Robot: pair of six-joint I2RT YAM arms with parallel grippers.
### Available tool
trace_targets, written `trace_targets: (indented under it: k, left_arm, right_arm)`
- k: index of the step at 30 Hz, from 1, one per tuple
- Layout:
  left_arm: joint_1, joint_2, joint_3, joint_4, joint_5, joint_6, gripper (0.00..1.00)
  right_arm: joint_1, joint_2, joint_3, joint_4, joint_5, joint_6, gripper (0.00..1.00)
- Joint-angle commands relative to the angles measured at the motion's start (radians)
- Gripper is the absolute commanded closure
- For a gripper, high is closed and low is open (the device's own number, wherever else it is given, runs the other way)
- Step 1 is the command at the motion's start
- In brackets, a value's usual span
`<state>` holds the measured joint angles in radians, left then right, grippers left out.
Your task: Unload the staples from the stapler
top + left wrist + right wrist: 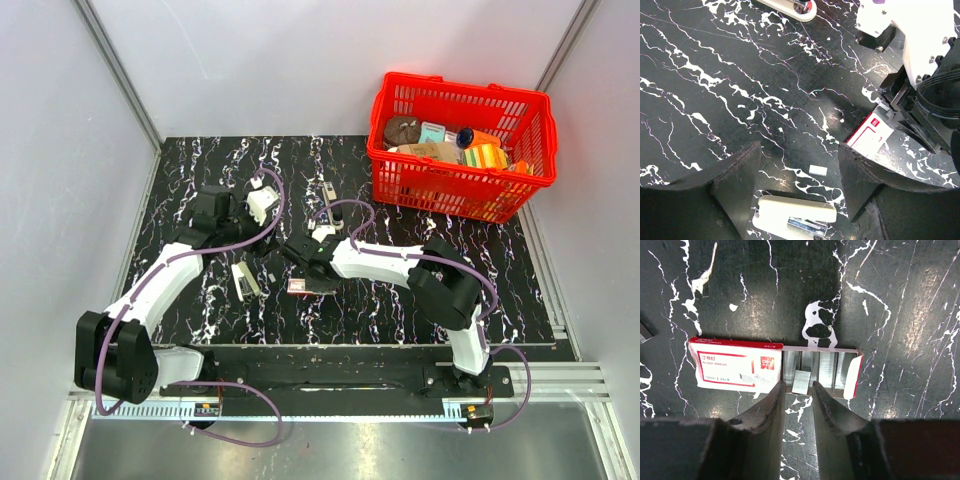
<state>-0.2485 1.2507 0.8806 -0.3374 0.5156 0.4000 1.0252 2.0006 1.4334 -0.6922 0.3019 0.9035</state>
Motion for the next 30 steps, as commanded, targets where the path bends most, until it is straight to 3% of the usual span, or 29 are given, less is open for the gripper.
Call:
trace_targets:
  k: [1,9,19,30]
  left_arm:
    - [0.005,-0.037,0.026,0.021,0.015,0.016,0.32]
    - [0.003,-0.005,0.035,0.003,0.012,0.059,0.34]
    - [0.003,0.148,0.044,-0.072,-0.094,0.371,0.47]
    - [-0.069,0.228,-0.02,-0.101,-0.137,0.746,0.37]
  right_arm:
    - [0.01,-0.006,0.042,0.016,0.009,-0.017,0.67]
    - [0.01,-0.115,0.027,0.079,0.008,-0.046,0.7]
    - [-0.004,-0.301,-0.022,0.108,0.109,-0.066,0.73]
    - [-0.096,-0.462,-0.197,0.204,0.074,-0.028,0.72]
